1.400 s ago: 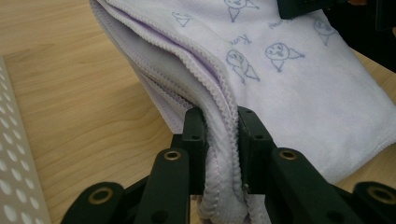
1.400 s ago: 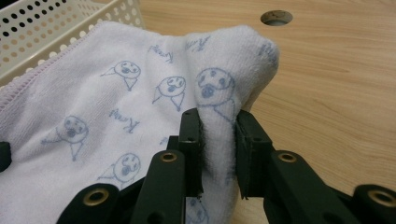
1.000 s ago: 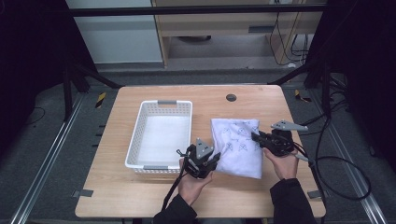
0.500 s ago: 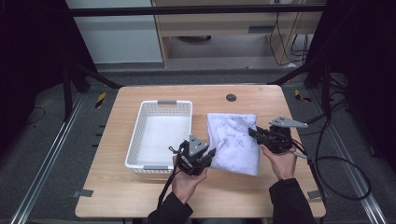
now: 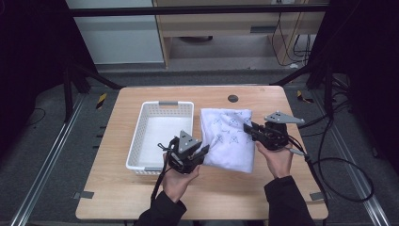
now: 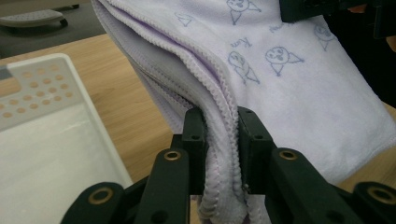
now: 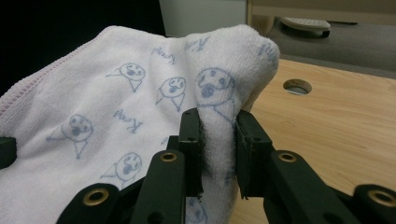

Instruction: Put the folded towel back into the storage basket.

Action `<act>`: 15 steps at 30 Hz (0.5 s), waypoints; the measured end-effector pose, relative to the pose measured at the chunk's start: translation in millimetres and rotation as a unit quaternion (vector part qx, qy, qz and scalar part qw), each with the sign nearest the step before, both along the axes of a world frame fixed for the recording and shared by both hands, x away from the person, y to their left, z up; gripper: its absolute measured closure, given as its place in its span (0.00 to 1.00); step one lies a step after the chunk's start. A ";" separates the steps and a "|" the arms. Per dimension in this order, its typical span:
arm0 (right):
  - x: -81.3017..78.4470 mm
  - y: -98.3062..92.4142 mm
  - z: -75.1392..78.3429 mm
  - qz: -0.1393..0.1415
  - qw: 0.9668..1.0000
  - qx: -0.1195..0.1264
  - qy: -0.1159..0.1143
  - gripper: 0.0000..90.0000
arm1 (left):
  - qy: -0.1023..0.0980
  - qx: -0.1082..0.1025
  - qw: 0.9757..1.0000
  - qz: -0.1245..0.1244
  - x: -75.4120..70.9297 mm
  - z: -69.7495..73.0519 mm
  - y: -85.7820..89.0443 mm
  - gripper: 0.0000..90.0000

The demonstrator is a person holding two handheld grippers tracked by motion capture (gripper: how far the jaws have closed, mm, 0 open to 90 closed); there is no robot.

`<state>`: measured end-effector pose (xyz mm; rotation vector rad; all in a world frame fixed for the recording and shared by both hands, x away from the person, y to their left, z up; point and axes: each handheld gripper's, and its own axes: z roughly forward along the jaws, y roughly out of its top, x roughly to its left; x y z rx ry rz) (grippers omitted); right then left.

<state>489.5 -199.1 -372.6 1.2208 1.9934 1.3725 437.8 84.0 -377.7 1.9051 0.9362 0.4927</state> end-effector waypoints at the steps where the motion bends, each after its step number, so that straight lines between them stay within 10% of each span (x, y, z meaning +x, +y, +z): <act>1: 0.7 2.5 1.3 0.001 1.000 0.000 -0.001 0.83 | -0.002 0.000 1.000 0.002 0.0 1.3 2.0 0.83; 15: 9.6 33.5 15.6 0.008 1.000 0.003 -0.012 0.83 | -0.013 -0.003 1.000 0.019 1.6 14.7 30.2 0.83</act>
